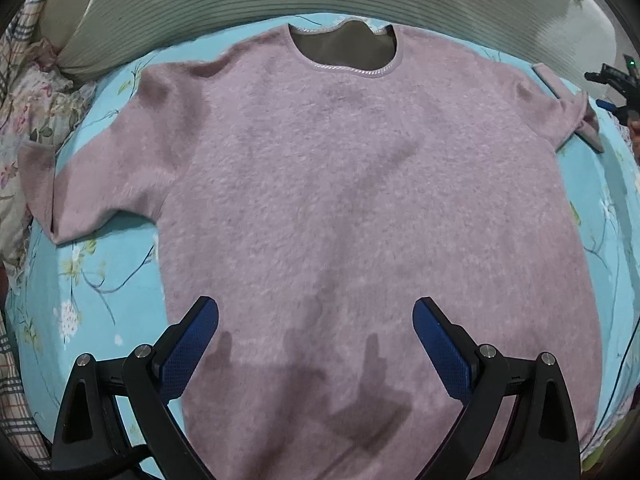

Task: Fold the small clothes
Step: 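Reach the right tool to a sleeve cuff and close on it, then carry the held sleeve across the sweater body and open the right tool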

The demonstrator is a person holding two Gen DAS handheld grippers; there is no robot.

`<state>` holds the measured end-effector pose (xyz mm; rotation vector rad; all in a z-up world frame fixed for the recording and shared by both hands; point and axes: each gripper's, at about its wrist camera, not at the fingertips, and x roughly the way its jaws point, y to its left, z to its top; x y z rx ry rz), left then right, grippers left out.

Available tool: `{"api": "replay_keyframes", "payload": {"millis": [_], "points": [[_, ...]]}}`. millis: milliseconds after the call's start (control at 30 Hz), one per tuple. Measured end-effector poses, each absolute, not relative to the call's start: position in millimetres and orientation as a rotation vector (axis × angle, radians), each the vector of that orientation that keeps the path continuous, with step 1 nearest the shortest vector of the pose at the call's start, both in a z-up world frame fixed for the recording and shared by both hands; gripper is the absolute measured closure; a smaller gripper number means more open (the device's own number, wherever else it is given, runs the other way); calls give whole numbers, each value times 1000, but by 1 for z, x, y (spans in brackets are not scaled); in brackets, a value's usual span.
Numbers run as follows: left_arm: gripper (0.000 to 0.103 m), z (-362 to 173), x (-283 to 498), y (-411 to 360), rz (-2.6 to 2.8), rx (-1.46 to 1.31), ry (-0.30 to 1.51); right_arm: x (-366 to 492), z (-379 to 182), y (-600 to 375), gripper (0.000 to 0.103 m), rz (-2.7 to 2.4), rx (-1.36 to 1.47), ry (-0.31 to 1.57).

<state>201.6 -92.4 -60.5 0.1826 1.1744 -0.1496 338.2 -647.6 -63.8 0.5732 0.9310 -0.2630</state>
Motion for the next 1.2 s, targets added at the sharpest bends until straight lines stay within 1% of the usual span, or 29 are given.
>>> {"api": "replay_keyframes", "payload": {"millis": [100,200,233,267,300,333,367,567,667,767,1033,1200], "points": [[5,-64,217,-96,-134,178,1182,365,-79,-656,31,-231,531,999],[5,-69,229,-99,-126,166,1196,386,-91,-648,31,-193,403,1075],[5,-70,232,-101,-127,162,1198,391,-95,-643,32,-181,354,1105],[5,-71,235,-102,-130,159,1200,393,-97,-639,38,-177,311,1123],[5,-72,237,-105,-133,159,1200,394,-98,-634,54,-173,271,1133],[5,-73,238,-107,-136,160,1201,393,-98,-631,79,-165,250,1136],[5,-74,239,-109,-141,161,1202,391,-97,-630,90,-156,257,1135],[5,-78,240,-118,-172,155,1205,365,-53,-599,91,-109,299,1011],[5,-76,240,-117,-181,143,1196,352,-27,-561,91,-38,346,940],[5,-72,241,-111,-188,110,1190,342,-12,-511,91,40,416,888],[5,-51,236,-71,-169,10,1144,333,-20,-357,91,266,618,801],[5,-51,227,-31,-126,-71,1149,345,-53,-255,91,430,687,815]]}}
